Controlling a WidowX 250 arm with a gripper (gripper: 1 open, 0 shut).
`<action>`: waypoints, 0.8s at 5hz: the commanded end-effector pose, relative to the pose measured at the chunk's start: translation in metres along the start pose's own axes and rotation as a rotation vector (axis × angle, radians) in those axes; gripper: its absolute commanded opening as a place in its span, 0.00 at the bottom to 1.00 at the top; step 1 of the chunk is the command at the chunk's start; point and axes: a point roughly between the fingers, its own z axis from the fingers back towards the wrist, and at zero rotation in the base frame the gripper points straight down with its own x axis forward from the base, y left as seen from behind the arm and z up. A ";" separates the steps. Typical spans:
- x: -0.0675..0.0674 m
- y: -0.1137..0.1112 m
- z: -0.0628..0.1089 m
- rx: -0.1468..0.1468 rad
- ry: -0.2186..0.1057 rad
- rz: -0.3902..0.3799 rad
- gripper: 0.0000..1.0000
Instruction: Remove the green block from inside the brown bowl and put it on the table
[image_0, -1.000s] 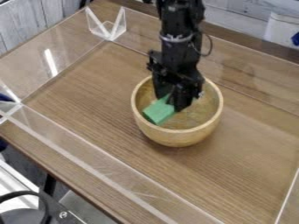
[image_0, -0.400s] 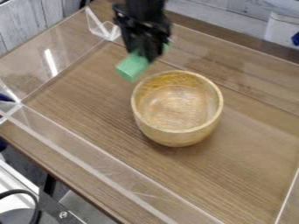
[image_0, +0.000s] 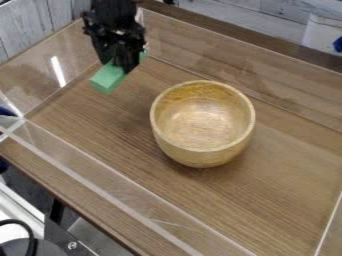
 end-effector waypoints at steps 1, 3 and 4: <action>0.011 0.014 0.001 0.042 -0.032 0.006 0.00; 0.020 0.028 -0.029 0.044 0.012 0.019 0.00; 0.021 0.029 -0.035 0.045 0.020 0.021 0.00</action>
